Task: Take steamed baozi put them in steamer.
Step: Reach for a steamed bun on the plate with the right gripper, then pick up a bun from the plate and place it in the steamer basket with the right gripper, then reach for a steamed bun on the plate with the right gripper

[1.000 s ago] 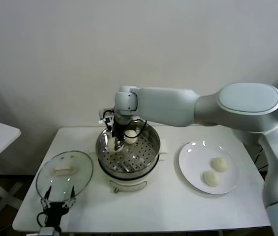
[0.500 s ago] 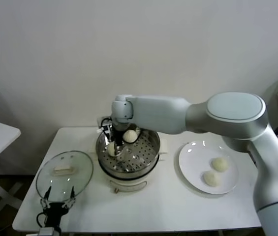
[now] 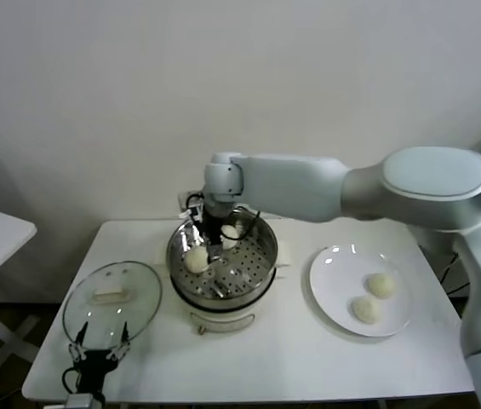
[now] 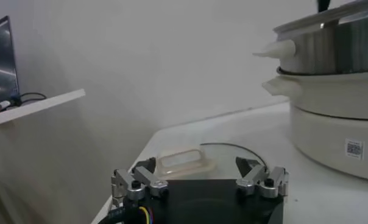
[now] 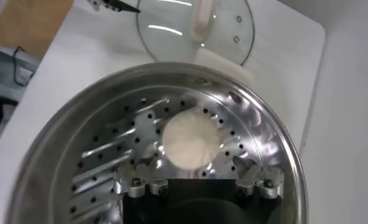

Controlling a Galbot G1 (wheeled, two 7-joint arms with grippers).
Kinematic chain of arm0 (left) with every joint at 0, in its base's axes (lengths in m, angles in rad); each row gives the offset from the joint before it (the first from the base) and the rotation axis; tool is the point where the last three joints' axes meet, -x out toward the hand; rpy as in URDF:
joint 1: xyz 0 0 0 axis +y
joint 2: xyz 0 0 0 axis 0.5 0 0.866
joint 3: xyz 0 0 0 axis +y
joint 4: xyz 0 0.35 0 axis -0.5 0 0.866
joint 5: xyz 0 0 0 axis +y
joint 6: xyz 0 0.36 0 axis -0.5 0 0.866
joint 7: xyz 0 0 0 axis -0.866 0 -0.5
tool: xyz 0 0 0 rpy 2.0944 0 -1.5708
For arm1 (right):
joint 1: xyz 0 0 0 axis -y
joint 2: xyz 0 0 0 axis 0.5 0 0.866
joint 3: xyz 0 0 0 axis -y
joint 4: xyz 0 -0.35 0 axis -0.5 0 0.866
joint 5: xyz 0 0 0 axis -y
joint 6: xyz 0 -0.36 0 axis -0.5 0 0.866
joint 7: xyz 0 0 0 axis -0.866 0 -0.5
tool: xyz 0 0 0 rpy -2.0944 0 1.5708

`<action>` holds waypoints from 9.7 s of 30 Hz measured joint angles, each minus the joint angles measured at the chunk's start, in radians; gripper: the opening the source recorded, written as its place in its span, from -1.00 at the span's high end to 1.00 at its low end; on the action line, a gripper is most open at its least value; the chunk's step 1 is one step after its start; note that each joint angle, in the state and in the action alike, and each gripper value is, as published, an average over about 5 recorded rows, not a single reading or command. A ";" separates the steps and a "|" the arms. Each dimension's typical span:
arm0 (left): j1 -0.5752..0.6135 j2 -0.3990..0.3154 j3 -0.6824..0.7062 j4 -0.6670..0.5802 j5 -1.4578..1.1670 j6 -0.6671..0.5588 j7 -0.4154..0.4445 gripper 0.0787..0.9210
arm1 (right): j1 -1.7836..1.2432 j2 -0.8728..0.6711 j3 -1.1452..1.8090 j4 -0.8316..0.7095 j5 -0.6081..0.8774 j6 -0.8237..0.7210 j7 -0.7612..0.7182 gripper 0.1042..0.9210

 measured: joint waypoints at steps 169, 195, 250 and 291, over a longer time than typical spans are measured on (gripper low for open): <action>0.004 -0.008 -0.014 -0.007 0.011 0.012 0.012 -0.77 | 0.085 -0.070 -0.032 0.289 -0.616 0.687 -0.048 -0.20; 0.003 -0.011 -0.012 -0.002 0.009 0.008 0.010 -0.77 | -0.031 -0.035 -0.005 0.233 -0.679 0.707 -0.028 -0.60; 0.017 -0.002 -0.018 0.024 0.000 -0.004 0.009 -0.77 | -0.160 -0.752 -0.038 0.025 -0.497 0.342 -0.105 -0.76; 0.014 -0.006 -0.017 0.037 0.009 -0.001 0.012 -0.77 | -0.486 -0.650 0.238 -0.209 -0.651 0.373 -0.052 -0.50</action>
